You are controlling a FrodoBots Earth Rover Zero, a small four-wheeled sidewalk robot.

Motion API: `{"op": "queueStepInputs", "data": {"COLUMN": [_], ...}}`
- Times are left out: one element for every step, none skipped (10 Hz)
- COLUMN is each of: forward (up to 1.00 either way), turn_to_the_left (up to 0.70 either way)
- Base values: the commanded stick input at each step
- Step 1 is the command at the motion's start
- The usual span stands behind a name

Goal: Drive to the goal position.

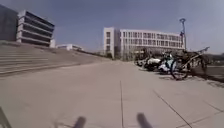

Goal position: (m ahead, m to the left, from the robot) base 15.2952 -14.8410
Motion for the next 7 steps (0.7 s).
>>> {"op": "queueStepInputs", "data": {"forward": [1.00, 1.00, 1.00, 1.00, 1.00, 1.00, 1.00], "turn_to_the_left": [0.00, 0.00, 0.00, 0.00, 0.00, 0.00, 0.00]}}
